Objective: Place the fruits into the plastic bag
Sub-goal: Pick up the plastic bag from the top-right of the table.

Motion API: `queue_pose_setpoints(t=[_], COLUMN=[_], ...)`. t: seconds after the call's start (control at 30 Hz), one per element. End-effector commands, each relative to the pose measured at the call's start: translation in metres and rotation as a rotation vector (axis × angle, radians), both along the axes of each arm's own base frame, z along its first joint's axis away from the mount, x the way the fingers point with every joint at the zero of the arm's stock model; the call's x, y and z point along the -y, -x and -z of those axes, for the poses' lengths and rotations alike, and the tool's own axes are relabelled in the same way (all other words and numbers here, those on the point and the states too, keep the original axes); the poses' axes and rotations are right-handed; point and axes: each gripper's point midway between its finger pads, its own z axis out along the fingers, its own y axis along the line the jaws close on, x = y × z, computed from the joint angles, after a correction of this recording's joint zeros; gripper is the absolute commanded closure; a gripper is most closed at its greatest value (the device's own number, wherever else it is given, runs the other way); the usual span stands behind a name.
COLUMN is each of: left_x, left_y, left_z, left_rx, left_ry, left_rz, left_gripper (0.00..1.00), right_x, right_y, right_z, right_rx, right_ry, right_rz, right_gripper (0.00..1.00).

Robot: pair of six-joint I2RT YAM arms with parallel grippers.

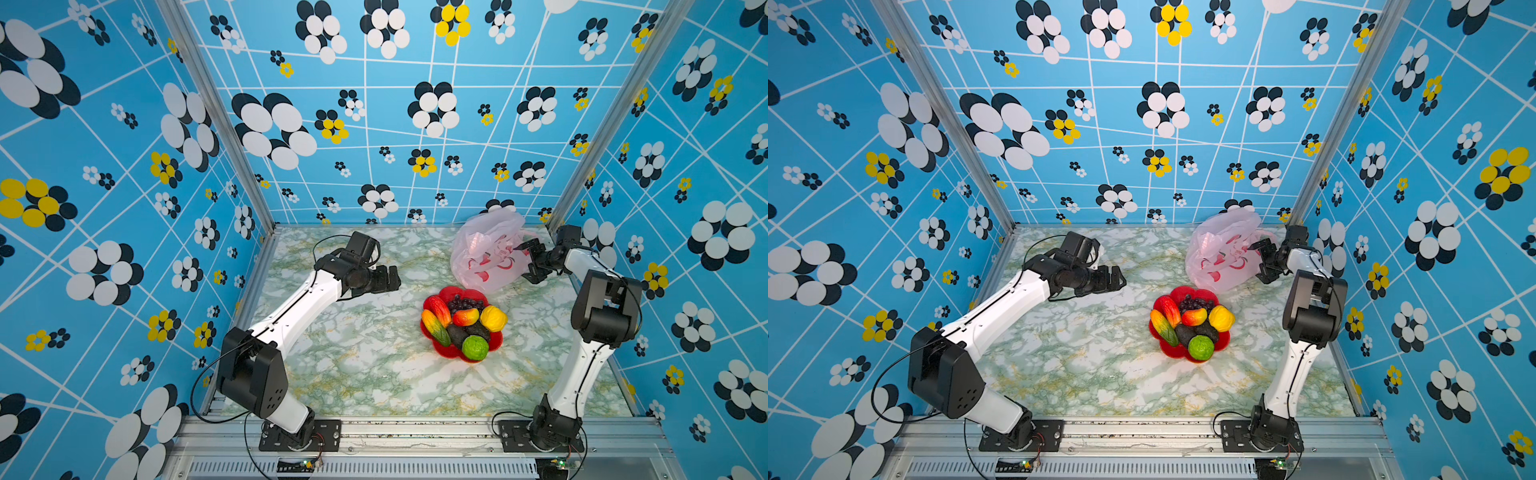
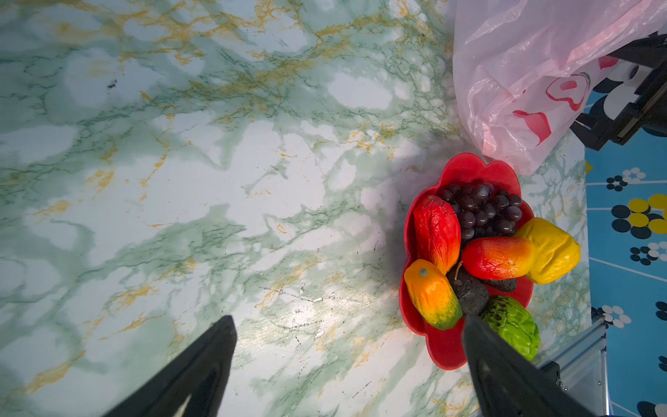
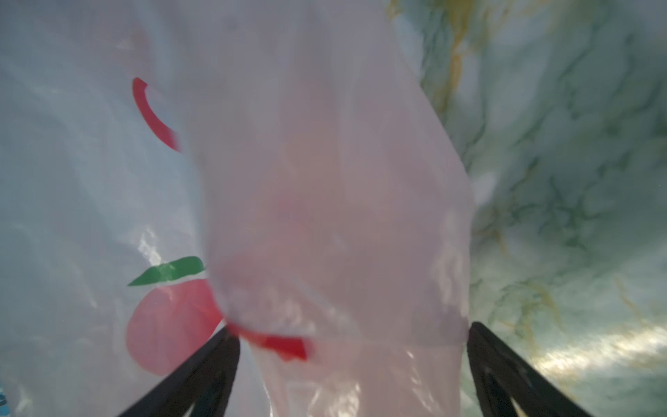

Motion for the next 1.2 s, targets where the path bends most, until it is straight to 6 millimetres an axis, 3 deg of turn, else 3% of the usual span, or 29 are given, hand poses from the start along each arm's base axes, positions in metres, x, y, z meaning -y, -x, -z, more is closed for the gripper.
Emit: queue_pose_setpoints(t=[0.0,0.03,0.07,0.13,0.2,0.23,0.27,0.43,0.53,0.67,0.77,0.9,1.0,1.17], left_x=[-0.009,-0.009,-0.010,-0.013,-0.017,-0.019,-0.021,-0.030,-0.031,-0.033,-0.036,-0.046,-0.057,-0.082], left_y=[0.009,0.011,0.013,0.018,0.025,0.028,0.031,0.040,0.040,0.041,0.047,0.065,0.081,0.103], left_z=[0.000,0.000,0.000,-0.001,-0.001,-0.002,-0.004,-0.019,-0.029,-0.044,-0.060,-0.076,-0.083,-0.102], left_rx=[-0.036,-0.041,-0.047,-0.059,-0.069,-0.072,-0.073,-0.035,0.005,0.032,0.102,0.179,0.212,0.260], left_ry=[-0.008,-0.007,-0.007,-0.010,-0.011,-0.011,-0.008,0.008,0.033,0.092,0.137,0.234,0.281,0.349], left_rz=[-0.036,-0.041,-0.050,-0.067,-0.090,-0.101,-0.110,-0.139,-0.133,-0.133,-0.133,-0.160,-0.182,-0.244], left_gripper=[0.01,0.01,0.01,0.01,0.01,0.01,0.01,0.01,0.01,0.01,0.01,0.01,0.01,0.01], right_x=[-0.007,-0.008,-0.009,-0.012,-0.012,-0.013,-0.013,-0.036,-0.062,-0.101,-0.149,-0.210,-0.252,-0.276], right_y=[-0.007,-0.009,-0.013,-0.019,-0.021,-0.021,-0.020,-0.005,0.016,0.048,0.072,0.113,0.151,0.194], right_z=[0.008,0.010,0.009,0.007,-0.001,-0.008,-0.018,-0.107,-0.157,-0.230,-0.279,-0.314,-0.323,-0.320], right_rx=[-0.010,-0.007,0.005,0.025,0.048,0.061,0.081,0.251,0.358,0.550,0.745,0.967,1.112,1.199], right_ry=[0.018,0.022,0.033,0.061,0.113,0.144,0.187,0.502,0.688,0.869,1.011,1.246,1.415,1.655], right_rz=[-0.043,-0.049,-0.063,-0.092,-0.116,-0.128,-0.145,-0.246,-0.301,-0.351,-0.467,-0.695,-0.901,-1.088], right_gripper=[0.08,0.12,0.22,0.48,0.85,0.96,1.00,1.00,1.00,1.00,1.00,1.00,1.00,1.00])
